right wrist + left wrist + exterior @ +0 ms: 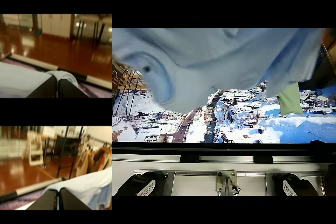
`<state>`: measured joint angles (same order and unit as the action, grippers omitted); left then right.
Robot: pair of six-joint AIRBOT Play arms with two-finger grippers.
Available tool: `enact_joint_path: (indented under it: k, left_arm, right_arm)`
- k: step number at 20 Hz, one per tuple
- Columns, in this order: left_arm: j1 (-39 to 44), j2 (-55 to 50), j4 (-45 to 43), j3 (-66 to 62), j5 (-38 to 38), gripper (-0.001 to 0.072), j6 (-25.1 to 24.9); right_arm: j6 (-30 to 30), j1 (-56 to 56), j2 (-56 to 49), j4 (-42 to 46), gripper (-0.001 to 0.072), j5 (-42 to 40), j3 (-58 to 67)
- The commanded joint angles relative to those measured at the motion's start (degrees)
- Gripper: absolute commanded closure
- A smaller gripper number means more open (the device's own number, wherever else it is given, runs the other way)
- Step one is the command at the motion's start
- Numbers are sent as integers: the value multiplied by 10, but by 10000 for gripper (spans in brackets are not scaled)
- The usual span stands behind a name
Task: Fold the shirts.
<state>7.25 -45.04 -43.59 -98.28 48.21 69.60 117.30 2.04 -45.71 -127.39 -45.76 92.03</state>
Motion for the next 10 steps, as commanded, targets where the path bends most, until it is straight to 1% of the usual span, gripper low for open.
enact_joint_path:
  k: [1,4,5,8,9,10]
  left_arm:
    - [-12,42,-5,-72,6,673,-6]
    - [-12,66,-50,-72,21,673,-1]
    - [-12,67,-81,-72,37,673,14]
    - [-12,61,-202,-59,125,673,66]
    - [-12,61,-247,-44,155,673,83]
    - [-12,61,-288,-22,176,673,87]
  right_arm:
    - [-41,-1,95,2,650,3,22]
    - [-73,-1,113,5,650,-56,22]
    - [-78,-1,112,11,650,-73,22]
    - [-98,-1,81,36,650,-151,22]
    - [-102,-1,59,38,650,-197,21]
    - [-109,-1,31,40,650,-246,21]
